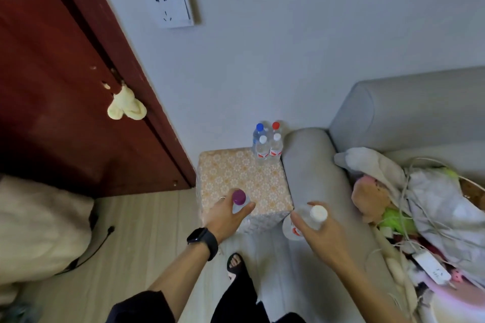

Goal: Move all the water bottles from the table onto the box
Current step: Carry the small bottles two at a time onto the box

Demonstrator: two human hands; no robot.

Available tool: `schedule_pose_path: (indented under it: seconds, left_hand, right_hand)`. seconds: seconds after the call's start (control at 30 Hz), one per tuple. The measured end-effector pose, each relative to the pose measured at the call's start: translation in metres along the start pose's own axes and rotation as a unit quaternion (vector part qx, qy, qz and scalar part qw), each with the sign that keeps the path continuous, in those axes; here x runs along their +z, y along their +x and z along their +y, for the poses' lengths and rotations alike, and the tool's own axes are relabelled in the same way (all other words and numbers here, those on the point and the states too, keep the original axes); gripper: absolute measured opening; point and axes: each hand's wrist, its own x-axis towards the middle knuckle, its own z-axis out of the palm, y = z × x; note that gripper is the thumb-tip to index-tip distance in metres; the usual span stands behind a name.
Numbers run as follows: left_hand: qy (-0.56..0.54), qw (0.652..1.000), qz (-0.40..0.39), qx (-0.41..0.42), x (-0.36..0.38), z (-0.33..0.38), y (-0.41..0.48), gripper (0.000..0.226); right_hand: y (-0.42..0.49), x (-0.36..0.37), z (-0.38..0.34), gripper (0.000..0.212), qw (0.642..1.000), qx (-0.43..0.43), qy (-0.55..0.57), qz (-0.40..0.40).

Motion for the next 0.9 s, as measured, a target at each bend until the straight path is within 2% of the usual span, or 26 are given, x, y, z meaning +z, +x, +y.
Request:
schedule_pose_path:
  seconds: [0.17,0.3,0.4,0.57,0.8,0.9]
  left_hand:
    - [-0.036,0.995,-0.078,-0.047,0.005,-0.007,0.071,0.061]
    - [-0.055,0.989,-0.124,-0.066,0.017,-0.011,0.115,0.061]
    - [-0.064,0.986,-0.131,-0.085,0.027,-0.018,0.144,0.056]
    - [-0.063,0.980,-0.129,-0.136,0.047,-0.016,0.186,0.053]
    - [-0.075,0.977,-0.106,-0.171,0.087,-0.011,0.249,0.068]
    - [-0.079,0.978,-0.098,-0.168,0.112,-0.018,0.271,0.065]
  right_hand:
    - [0.053,0.022,-0.004,0.060,0.999,0.016,-0.010,-0.042]
    - [0.101,0.039,0.006,0.051,0.996,0.057,-0.025,-0.068]
    - [0.140,0.051,0.016,0.056,0.992,0.072,-0.038,-0.098]
    - [0.203,0.066,0.035,0.052,0.987,0.107,-0.024,-0.118]
    - [0.281,0.097,0.053,0.073,0.976,0.139,-0.031,-0.164]
    - [0.308,0.117,0.060,0.077,0.976,0.139,-0.034,-0.166]
